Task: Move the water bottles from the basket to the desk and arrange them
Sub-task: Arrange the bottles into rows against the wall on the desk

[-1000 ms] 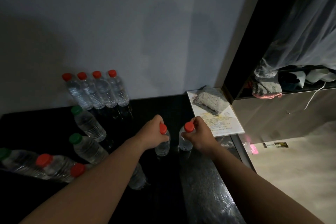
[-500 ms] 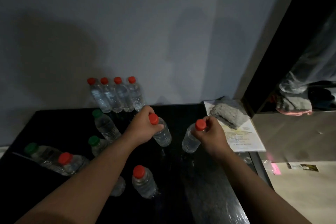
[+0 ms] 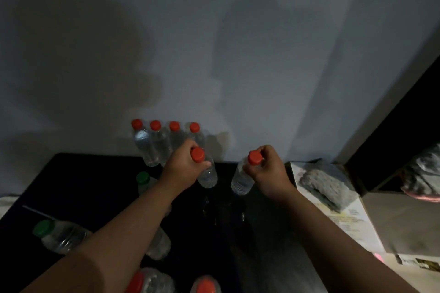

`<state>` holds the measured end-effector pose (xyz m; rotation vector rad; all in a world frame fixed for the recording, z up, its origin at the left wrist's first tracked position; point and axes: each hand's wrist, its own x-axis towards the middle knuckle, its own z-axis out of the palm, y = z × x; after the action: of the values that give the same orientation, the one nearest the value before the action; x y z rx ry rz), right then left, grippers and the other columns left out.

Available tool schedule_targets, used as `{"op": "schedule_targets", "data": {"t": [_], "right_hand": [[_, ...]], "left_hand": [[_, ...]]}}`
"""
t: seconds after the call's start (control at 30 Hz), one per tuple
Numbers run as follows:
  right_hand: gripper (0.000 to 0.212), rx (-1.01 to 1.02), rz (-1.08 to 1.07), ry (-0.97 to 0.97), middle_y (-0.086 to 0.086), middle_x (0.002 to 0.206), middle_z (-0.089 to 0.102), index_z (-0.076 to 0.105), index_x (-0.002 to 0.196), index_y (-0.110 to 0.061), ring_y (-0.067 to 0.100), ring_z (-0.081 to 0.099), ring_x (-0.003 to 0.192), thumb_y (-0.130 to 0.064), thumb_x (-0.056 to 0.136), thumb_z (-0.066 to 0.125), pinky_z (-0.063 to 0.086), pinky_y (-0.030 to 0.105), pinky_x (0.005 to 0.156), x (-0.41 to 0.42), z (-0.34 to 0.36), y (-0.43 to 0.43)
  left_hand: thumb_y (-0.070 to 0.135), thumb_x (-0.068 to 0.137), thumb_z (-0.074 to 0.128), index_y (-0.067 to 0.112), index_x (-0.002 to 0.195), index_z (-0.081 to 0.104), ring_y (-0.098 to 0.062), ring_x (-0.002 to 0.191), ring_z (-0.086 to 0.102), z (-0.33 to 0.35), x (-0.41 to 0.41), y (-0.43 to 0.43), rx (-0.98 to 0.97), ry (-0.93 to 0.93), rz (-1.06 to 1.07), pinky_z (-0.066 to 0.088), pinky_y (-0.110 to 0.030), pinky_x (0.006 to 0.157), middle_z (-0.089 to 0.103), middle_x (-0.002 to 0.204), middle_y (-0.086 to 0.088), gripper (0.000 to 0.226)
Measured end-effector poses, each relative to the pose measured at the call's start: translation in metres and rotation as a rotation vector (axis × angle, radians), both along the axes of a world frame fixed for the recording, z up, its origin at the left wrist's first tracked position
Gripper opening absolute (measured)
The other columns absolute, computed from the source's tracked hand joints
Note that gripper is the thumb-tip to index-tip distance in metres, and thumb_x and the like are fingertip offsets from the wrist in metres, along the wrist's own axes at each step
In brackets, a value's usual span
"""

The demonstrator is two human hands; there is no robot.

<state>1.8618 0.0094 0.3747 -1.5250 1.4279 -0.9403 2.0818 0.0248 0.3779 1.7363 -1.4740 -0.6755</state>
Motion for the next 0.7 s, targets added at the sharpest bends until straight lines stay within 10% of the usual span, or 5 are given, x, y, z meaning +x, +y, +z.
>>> {"op": "schedule_targets", "data": {"t": [0.7], "right_hand": [[0.027, -0.042, 0.021, 0.075, -0.01, 0.085, 0.055, 0.048, 0.098, -0.015, 0.0, 0.052, 0.074, -0.013, 0.084, 0.07, 0.039, 0.005, 0.06, 0.043, -0.07, -0.137]], "left_hand": [[0.03, 0.081, 0.071, 0.018, 0.088, 0.047, -0.028, 0.09, 0.059, -0.051, -0.015, -0.13, 0.074, -0.406, -0.125, 0.037, -0.03, 0.065, 0.06, 0.094, -0.005, 0.028]]}}
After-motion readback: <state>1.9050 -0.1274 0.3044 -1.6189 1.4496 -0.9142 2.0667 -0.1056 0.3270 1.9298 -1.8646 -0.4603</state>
